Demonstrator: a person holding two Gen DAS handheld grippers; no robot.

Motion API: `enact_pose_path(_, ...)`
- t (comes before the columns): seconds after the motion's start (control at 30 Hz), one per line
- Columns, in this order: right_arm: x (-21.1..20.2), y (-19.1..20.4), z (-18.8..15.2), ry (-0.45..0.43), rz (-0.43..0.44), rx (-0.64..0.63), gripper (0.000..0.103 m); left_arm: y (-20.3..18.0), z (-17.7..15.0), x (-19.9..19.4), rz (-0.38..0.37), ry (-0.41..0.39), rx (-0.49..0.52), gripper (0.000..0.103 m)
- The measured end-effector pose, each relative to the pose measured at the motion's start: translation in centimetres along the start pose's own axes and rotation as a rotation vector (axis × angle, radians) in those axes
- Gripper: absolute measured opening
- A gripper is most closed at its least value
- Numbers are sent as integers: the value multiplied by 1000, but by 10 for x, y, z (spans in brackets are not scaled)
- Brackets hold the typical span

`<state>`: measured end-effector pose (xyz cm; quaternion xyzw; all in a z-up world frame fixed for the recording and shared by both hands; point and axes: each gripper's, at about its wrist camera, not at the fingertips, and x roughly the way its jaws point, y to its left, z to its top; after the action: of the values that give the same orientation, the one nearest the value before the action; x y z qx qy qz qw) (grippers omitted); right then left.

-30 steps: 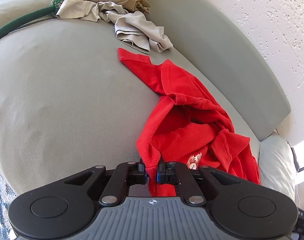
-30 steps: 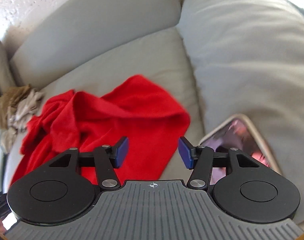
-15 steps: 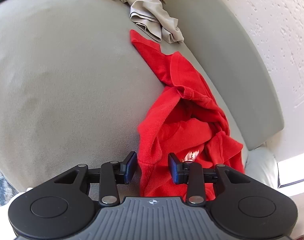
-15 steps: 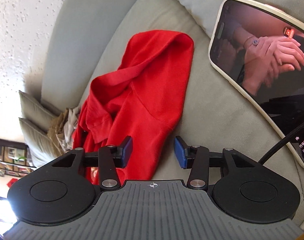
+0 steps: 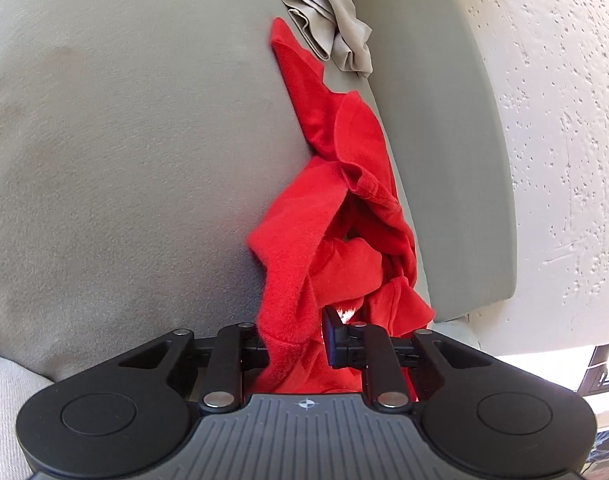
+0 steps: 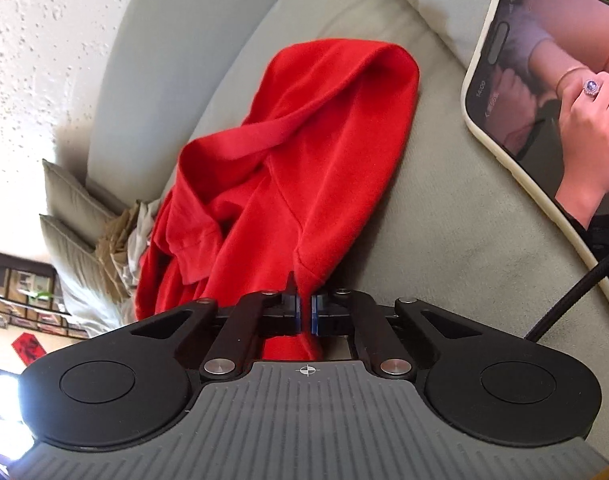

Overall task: Fold clothes
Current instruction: 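Grasp another hem edge with the right gripper while the left gripper holds its edge, then lift the shirt with both grippers and shake it out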

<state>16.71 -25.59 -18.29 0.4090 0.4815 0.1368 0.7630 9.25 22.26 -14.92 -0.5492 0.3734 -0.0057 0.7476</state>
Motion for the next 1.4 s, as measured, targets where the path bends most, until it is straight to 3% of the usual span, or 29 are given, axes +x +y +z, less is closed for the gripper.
enact_pose_path(0.1,-1,13,-2,-19,-52,-22,3,0,0,-2,-2,-7,-9,21)
enact_pose_path(0.23,2,17,0,38,-68,-61,1,0,-1,-5,-2,-10,-11,21)
enact_pose_path(0.4,1,6,4,56,-70,8,1,-1,-2,-7,3,-17,-7,22)
enact_pose_path(0.53,-5,17,1,18,-116,-37,2,-1,-2,-5,9,-21,-8,25)
enact_pose_path(0.7,-52,31,1,-162,-221,-101,2,-7,-8,-9,30,-2,56,25)
enact_pose_path(0.87,-54,21,3,-90,-231,-100,2,-13,-15,-10,67,13,119,21)
enact_pose_path(0.93,-46,20,0,-65,-236,-101,2,-15,-18,-11,75,25,124,33)
enact_pose_path(1.0,-39,17,-2,-48,-240,-91,2,-20,-20,-11,110,25,142,36)
enact_pose_path(1.1,-39,16,-2,-53,-240,-93,2,-32,-26,-12,195,11,197,33)
enact_pose_path(1.2,-36,20,-5,-56,-249,-107,2,-49,-34,-13,339,-17,288,13)
enact_pose_path(1.3,-35,22,-7,-63,-261,-125,3,-63,-44,-16,459,-59,387,7)
enact_pose_path(1.4,-33,23,-7,-66,-269,-145,2,-60,-43,-16,457,-71,372,5)
